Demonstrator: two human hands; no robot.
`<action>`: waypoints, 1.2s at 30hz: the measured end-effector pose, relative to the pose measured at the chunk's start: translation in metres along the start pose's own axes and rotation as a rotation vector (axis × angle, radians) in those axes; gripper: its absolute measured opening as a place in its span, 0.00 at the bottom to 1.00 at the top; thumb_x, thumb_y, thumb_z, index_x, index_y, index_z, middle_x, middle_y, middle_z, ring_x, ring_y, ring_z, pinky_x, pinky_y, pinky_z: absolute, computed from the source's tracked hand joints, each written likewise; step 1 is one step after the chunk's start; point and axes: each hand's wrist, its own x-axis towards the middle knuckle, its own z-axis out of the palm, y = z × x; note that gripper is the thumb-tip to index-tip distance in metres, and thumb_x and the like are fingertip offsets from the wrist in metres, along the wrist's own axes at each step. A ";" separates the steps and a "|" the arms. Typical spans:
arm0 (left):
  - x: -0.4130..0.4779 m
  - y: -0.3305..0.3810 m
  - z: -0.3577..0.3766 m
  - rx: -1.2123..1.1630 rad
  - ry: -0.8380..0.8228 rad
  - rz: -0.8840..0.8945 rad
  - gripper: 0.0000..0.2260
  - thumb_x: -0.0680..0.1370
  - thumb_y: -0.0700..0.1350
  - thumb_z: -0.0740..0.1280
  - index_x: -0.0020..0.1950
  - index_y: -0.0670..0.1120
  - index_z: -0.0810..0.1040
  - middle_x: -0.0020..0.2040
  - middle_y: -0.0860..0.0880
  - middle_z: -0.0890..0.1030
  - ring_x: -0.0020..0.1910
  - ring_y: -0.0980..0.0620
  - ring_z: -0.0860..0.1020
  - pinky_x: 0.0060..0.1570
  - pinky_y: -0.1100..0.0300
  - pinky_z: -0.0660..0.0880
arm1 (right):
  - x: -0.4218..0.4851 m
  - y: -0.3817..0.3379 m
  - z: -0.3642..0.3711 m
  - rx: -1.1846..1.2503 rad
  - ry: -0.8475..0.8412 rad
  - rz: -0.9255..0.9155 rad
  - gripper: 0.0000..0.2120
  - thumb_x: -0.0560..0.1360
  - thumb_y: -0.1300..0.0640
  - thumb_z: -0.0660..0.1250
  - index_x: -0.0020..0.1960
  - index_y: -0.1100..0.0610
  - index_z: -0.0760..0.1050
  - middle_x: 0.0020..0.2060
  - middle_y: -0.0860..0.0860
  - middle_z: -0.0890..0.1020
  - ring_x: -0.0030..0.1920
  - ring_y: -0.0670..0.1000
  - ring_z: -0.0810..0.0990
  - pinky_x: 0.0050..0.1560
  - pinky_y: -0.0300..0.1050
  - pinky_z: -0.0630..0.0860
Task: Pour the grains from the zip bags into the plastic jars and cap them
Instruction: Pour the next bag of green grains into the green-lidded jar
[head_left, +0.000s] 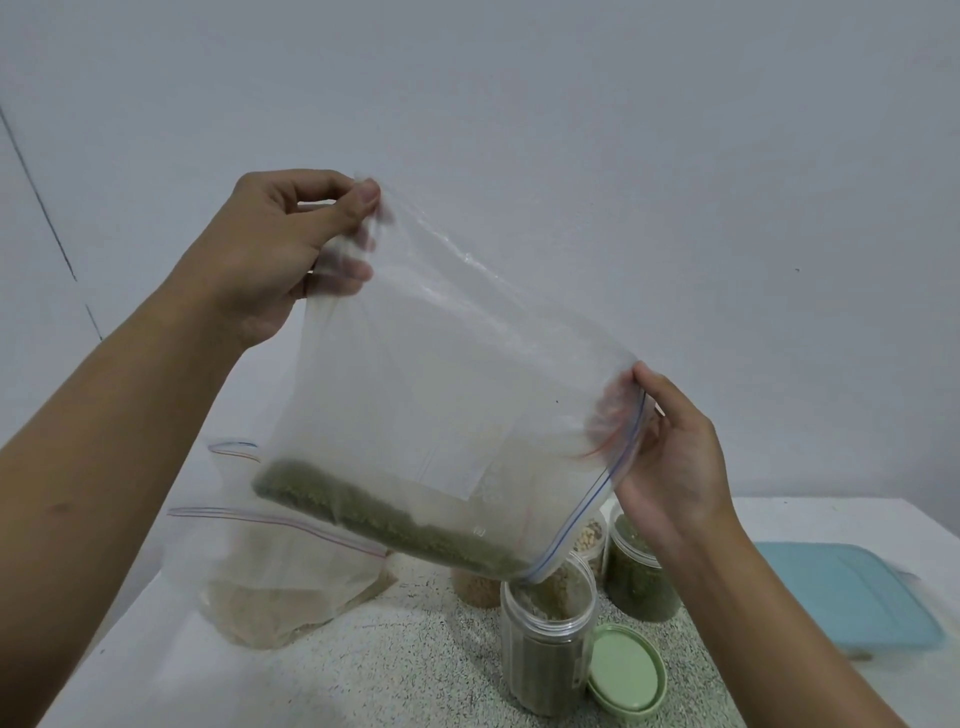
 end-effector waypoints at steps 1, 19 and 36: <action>0.001 0.000 0.000 -0.001 -0.001 0.001 0.10 0.79 0.54 0.70 0.45 0.49 0.84 0.35 0.53 0.78 0.28 0.54 0.78 0.32 0.65 0.76 | 0.000 0.000 0.000 0.001 -0.003 -0.002 0.04 0.80 0.59 0.65 0.47 0.57 0.77 0.36 0.50 0.81 0.38 0.49 0.77 0.41 0.41 0.73; 0.004 -0.006 0.009 -0.008 -0.033 -0.023 0.11 0.79 0.54 0.69 0.47 0.47 0.84 0.37 0.51 0.78 0.28 0.54 0.78 0.32 0.65 0.77 | 0.000 -0.003 -0.012 0.005 0.021 0.013 0.04 0.79 0.58 0.66 0.47 0.56 0.78 0.36 0.50 0.81 0.37 0.48 0.78 0.39 0.40 0.75; 0.008 -0.007 0.022 -0.031 -0.064 -0.017 0.11 0.79 0.53 0.69 0.47 0.46 0.84 0.37 0.50 0.78 0.28 0.53 0.78 0.31 0.65 0.76 | 0.000 -0.009 -0.022 -0.034 0.068 -0.026 0.05 0.79 0.58 0.66 0.46 0.57 0.80 0.36 0.50 0.82 0.39 0.49 0.80 0.43 0.41 0.78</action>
